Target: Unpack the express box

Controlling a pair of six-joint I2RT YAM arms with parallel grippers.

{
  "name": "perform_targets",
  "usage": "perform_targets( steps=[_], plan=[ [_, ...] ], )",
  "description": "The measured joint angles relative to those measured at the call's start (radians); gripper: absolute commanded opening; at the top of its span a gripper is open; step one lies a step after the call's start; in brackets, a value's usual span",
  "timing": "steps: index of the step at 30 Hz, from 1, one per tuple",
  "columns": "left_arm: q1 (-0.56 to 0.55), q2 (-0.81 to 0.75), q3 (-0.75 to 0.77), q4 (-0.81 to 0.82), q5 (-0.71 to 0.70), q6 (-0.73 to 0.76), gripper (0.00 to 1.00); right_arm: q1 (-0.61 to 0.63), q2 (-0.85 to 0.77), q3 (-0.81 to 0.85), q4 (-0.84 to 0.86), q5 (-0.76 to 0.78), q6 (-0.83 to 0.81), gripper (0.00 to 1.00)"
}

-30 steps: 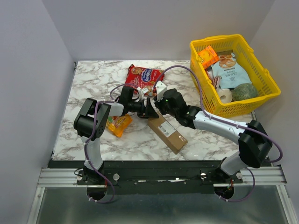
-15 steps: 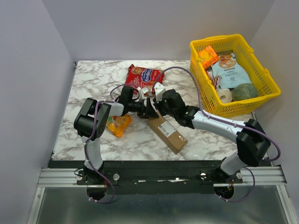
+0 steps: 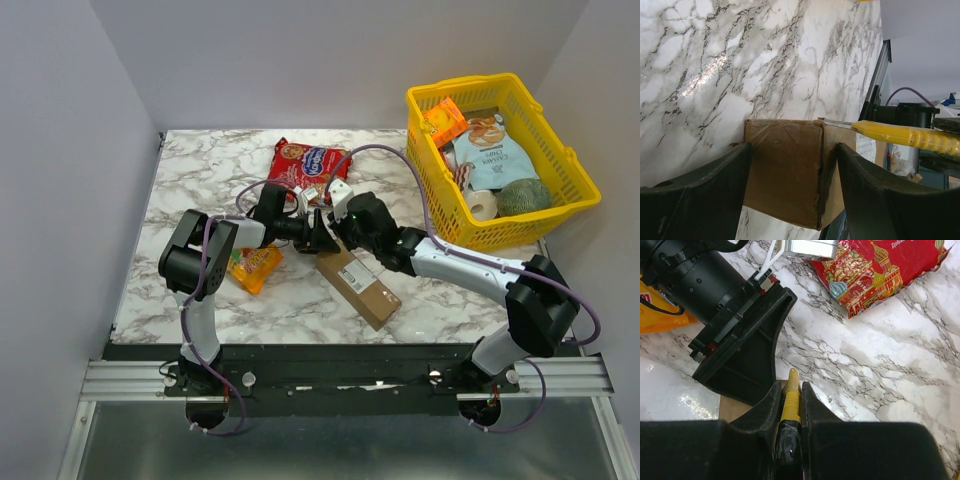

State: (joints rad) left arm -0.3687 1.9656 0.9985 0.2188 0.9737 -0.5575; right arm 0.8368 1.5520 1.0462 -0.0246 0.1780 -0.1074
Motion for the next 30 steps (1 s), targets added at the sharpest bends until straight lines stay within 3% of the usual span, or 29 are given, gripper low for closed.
perform_targets(
  steps=[30],
  plan=[
    [0.001,0.016,0.016,-0.009,0.016,0.005,0.75,0.000,-0.063,-0.002,-0.037,-0.007,-0.010,0.00]
  ],
)
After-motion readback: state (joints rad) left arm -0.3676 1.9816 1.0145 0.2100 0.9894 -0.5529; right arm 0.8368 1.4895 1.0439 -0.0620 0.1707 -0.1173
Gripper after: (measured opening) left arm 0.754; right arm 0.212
